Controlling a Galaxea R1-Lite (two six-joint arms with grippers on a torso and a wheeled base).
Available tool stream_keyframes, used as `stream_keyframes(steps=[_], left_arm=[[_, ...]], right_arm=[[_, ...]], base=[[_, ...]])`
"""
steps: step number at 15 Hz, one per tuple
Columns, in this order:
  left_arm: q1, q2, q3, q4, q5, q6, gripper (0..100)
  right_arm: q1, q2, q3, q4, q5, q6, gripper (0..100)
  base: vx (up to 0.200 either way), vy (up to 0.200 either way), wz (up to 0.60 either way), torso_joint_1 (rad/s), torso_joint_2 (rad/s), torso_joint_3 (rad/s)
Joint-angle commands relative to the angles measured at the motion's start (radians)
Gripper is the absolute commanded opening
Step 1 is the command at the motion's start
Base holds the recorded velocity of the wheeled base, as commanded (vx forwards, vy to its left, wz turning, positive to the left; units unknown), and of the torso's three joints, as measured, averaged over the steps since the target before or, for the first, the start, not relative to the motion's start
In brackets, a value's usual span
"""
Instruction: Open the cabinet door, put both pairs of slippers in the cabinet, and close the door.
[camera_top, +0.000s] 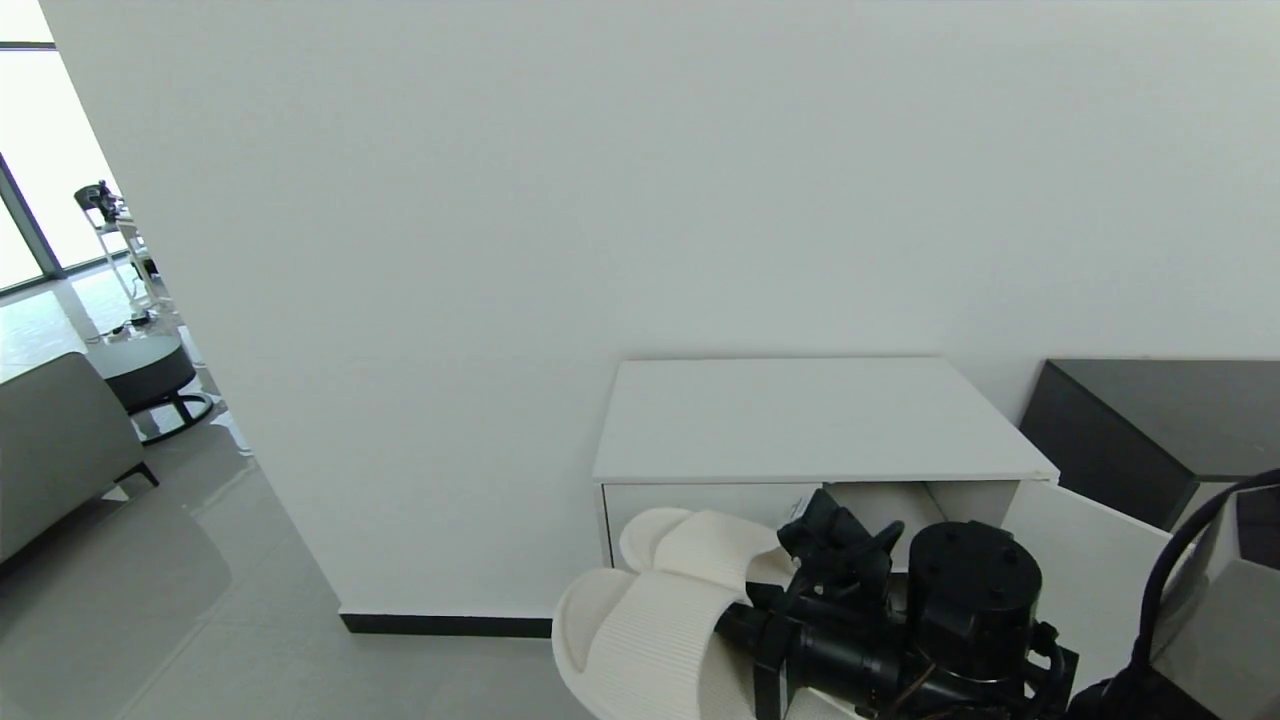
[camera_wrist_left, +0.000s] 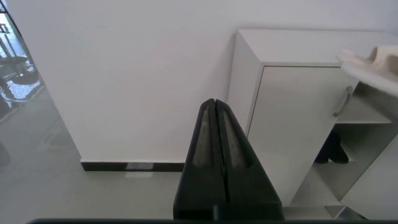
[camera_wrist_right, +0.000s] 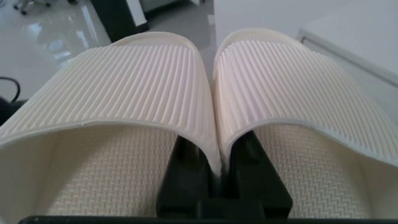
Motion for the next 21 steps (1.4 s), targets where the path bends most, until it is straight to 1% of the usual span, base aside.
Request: stream_keyframes(steps=[1,2,4,5,21], left_arm=[[0.0,0.001,0.0,0.0,0.0,0.0,0],[0.0,0.001,0.0,0.0,0.0,0.001,0],[0.0,0.001,0.0,0.0,0.0,0.0,0],[0.0,0.001,0.0,0.0,0.0,0.0,0],[0.0,0.001,0.0,0.0,-0.003,0.003,0]], right_arm=[[-0.001,0.024,0.02,-0.009,0.004,-0.002,0],[-0.001,0.024,0.043,-0.033,0.028,-0.013,0],[-0.001,0.027,0.122,-0.153,0.157,-0.019,0],[-0.001,0.025,0.141,-0.153,0.171,-0.022,0],[0.002,0.028,0.192,-0.153,0.182,-0.068,0]], base=[[0.0,0.0,0.0,0.0,0.0,0.0],[0.0,0.0,0.0,0.0,0.0,0.0],[0.0,0.0,0.0,0.0,0.0,0.0],[0.0,0.0,0.0,0.0,0.0,0.0],[0.0,-0.2,0.0,0.002,0.0,0.001]])
